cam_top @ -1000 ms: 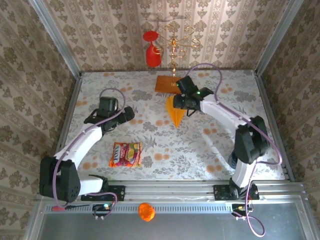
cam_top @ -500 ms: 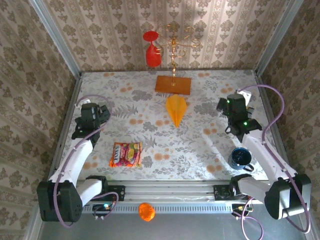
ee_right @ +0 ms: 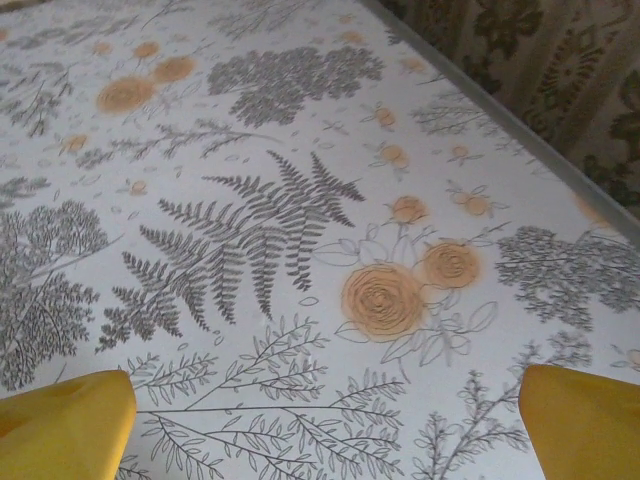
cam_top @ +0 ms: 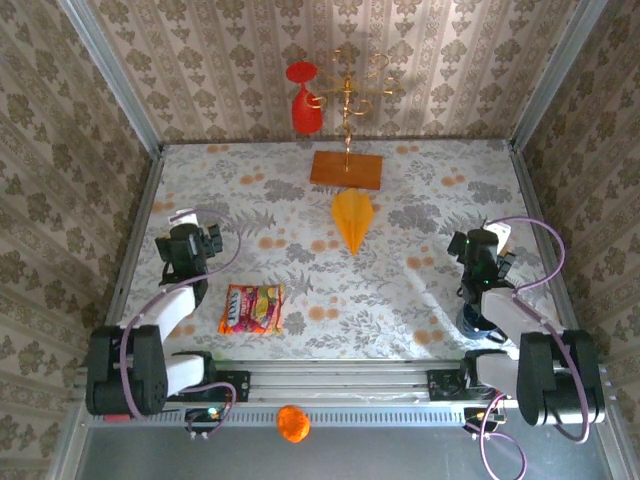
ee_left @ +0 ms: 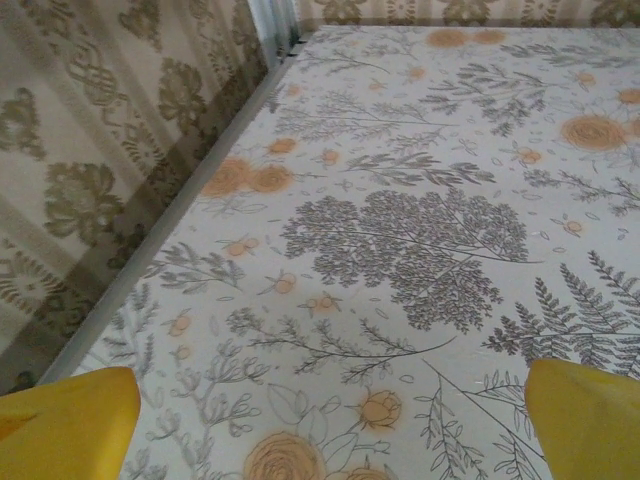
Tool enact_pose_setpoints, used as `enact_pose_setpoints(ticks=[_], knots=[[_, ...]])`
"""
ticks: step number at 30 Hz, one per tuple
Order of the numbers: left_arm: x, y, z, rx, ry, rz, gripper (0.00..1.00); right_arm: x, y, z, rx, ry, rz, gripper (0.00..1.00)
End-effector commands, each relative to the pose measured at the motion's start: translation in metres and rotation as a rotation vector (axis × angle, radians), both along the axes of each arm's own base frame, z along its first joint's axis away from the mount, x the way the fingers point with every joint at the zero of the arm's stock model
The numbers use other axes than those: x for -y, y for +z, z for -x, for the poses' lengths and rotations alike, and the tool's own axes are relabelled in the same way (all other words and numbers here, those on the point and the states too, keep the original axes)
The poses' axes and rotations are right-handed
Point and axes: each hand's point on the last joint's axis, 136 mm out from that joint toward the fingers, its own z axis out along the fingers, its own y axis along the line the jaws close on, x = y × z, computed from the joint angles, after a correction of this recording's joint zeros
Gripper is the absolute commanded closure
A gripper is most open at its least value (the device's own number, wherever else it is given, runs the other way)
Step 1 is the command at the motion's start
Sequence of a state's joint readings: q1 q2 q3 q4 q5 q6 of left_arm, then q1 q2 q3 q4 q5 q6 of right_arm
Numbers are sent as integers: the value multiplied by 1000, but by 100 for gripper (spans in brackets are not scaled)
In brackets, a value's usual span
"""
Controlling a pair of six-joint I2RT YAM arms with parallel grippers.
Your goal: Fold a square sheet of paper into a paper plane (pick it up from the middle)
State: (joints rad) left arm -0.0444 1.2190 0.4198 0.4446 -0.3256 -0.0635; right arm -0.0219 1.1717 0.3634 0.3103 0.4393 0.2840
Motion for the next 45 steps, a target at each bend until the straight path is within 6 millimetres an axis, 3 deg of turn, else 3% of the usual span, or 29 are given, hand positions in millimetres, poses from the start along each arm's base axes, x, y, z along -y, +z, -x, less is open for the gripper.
enact_pose_setpoints(ticks=[1, 14, 22, 27, 45], knots=[[4, 14, -12, 134, -85, 6, 0, -10, 30, -30, 136, 94, 33, 0], [25, -10, -20, 186, -248, 59, 0, -41, 39, -50, 256, 304, 51, 0], [35, -24, -28, 165, -257, -2, 0, -61, 13, -65, 244, 399, 63, 0], [37, -29, -38, 90, -211, -58, 0, -57, 7, -70, 216, 368, 62, 0], [32, -30, -39, 81, -212, -16, 0, -55, 4, -75, 173, 341, 72, 0]])
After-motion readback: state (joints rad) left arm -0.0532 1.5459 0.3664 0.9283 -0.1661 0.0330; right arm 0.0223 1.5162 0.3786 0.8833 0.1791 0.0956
